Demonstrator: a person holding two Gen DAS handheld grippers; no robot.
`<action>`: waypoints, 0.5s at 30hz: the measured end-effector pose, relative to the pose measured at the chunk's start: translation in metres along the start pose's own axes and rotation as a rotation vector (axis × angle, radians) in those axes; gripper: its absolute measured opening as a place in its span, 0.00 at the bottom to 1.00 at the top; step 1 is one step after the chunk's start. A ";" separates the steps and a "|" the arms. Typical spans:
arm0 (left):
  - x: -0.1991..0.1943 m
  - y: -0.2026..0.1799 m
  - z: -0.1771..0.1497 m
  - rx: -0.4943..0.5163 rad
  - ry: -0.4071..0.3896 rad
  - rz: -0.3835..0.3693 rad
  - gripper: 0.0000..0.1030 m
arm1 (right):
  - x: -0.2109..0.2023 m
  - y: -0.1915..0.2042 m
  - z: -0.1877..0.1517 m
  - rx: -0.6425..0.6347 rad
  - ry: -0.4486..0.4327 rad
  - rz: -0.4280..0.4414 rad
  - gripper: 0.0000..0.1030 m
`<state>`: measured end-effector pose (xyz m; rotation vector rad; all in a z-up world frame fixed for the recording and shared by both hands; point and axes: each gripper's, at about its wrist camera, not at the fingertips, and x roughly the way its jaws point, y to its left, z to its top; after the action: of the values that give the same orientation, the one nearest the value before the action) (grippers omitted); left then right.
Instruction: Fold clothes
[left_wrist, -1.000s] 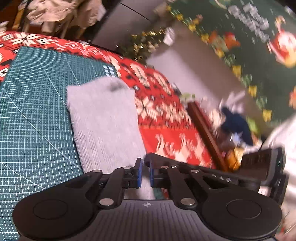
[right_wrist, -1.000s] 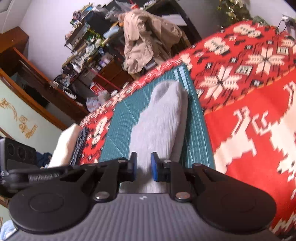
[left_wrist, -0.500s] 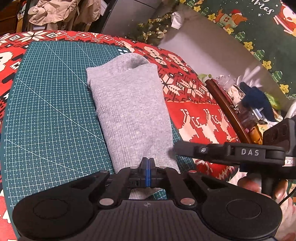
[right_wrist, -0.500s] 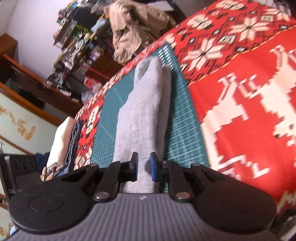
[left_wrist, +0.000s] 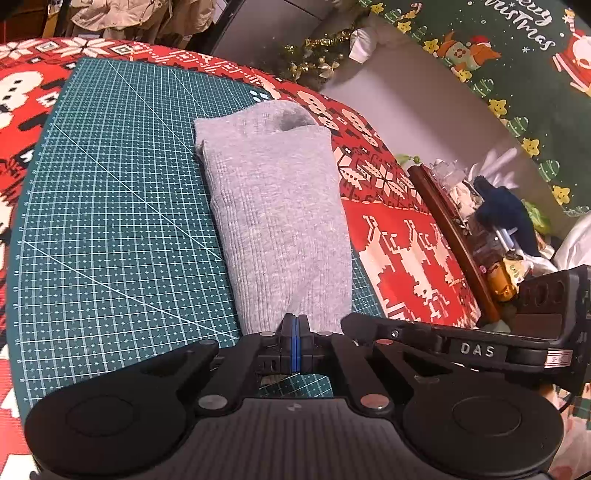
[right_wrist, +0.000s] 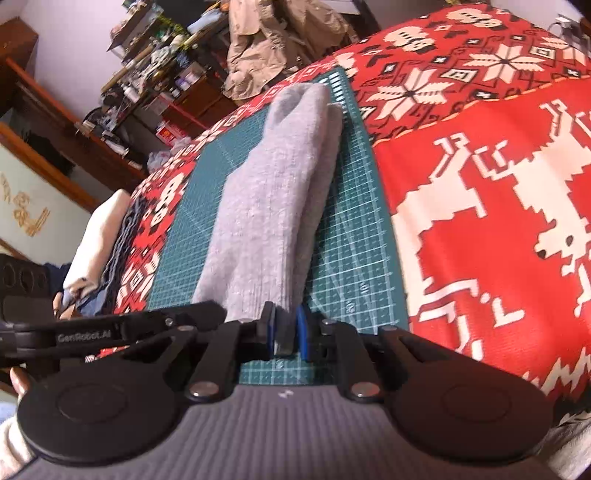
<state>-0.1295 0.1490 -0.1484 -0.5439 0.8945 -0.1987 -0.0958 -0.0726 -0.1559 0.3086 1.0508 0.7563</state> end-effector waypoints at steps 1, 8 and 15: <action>-0.001 0.000 -0.001 0.002 0.000 0.002 0.02 | -0.001 0.001 -0.001 -0.008 0.006 0.004 0.13; -0.020 -0.008 0.000 0.007 -0.045 0.019 0.02 | -0.014 0.001 0.003 -0.014 -0.007 0.001 0.18; -0.040 -0.023 0.012 0.053 -0.096 0.082 0.22 | -0.035 0.024 0.021 -0.194 -0.022 -0.092 0.33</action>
<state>-0.1433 0.1493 -0.1025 -0.4625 0.8141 -0.1204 -0.0967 -0.0771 -0.1090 0.1015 0.9565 0.7632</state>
